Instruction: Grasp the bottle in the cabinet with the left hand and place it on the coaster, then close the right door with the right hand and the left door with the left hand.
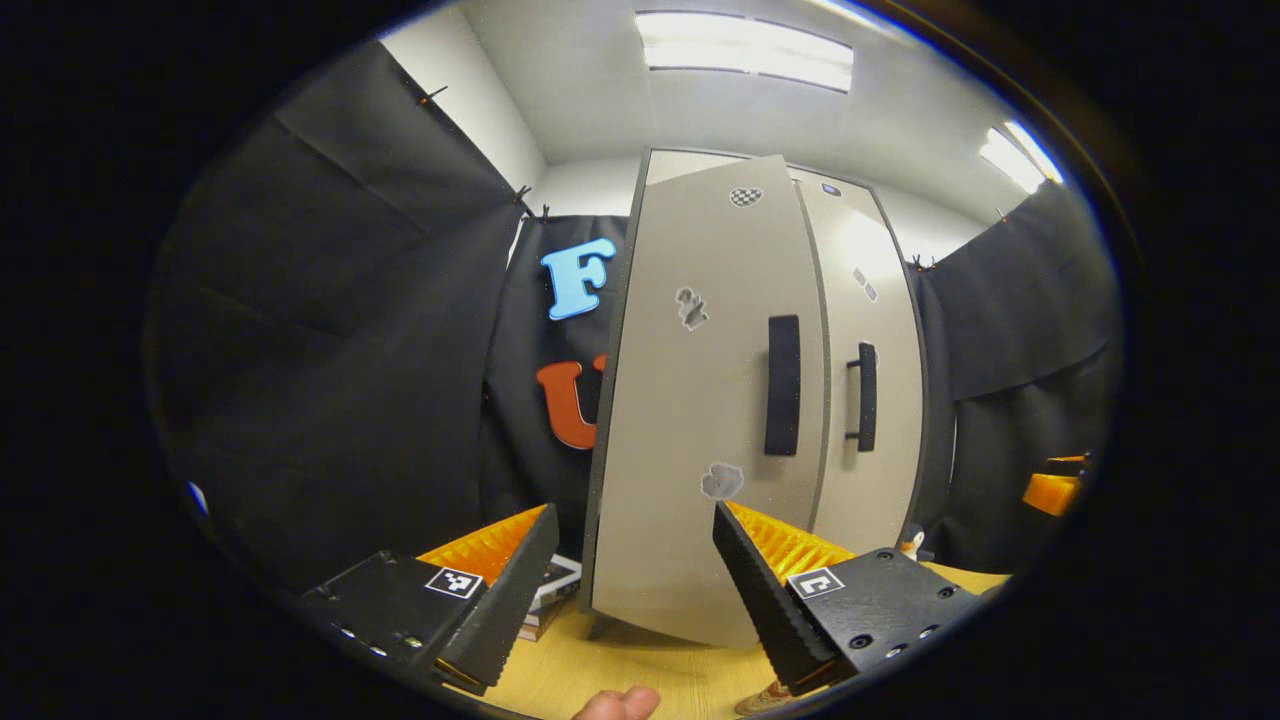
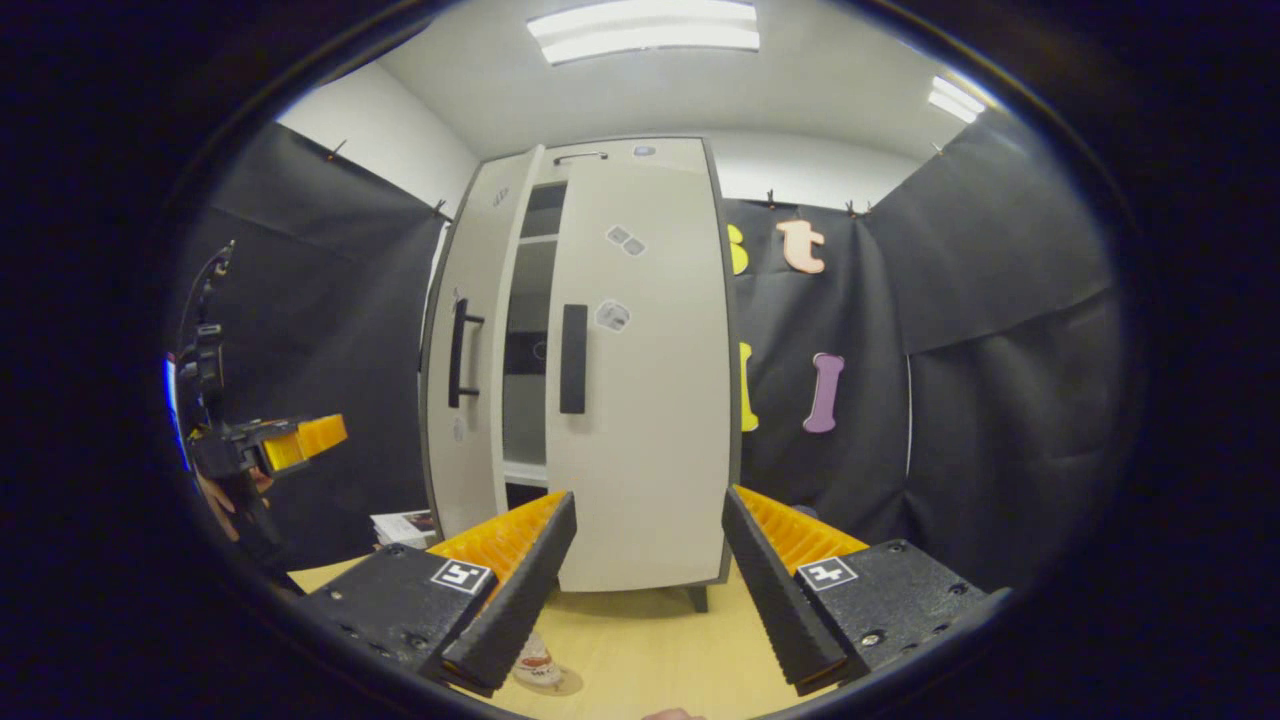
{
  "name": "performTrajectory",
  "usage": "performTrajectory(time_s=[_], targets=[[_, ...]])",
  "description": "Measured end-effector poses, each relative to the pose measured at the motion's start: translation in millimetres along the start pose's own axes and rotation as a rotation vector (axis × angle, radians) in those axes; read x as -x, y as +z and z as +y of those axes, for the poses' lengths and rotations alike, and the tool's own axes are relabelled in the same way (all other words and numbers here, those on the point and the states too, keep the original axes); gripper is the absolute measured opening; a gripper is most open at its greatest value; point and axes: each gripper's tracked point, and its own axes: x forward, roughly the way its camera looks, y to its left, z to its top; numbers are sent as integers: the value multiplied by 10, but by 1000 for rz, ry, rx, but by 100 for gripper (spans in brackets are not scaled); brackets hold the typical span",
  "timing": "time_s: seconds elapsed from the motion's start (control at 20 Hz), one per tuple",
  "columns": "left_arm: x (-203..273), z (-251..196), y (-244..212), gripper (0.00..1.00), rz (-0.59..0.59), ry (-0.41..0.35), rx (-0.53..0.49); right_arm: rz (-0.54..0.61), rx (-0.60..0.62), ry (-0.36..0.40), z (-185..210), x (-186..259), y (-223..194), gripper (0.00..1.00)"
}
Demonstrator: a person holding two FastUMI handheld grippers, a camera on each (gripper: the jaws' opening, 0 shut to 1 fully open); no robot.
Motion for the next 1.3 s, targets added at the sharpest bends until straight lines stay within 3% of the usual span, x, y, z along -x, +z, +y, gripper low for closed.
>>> performTrajectory(time_s=[0.1,0.15,0.2,0.45,0.6,0.65,1.1,1.25,1.3], targets=[[167,-36,-247,99,31,9,2,24,-4,18,100,13,-91,96],[246,-43,-319,95,35,13,-4,33,-6,21,126,15,-120,96],[303,-109,-402,99,48,4,-8,42,-8,24,143,25,-148,96],[490,-349,-630,95,112,-55,-10,60,-10,13,127,61,-193,96],[504,-392,-647,95,119,-65,-3,59,-19,2,107,75,-196,96],[491,-387,-633,91,116,-64,-8,60,-22,-1,94,68,-190,96],[487,-368,-536,99,87,-53,-25,59,-37,-10,58,78,-189,94],[490,-381,-537,90,90,-55,-16,62,-41,-4,71,57,-172,94],[493,-380,-534,95,90,-58,-16,59,-45,-2,76,57,-168,94]])
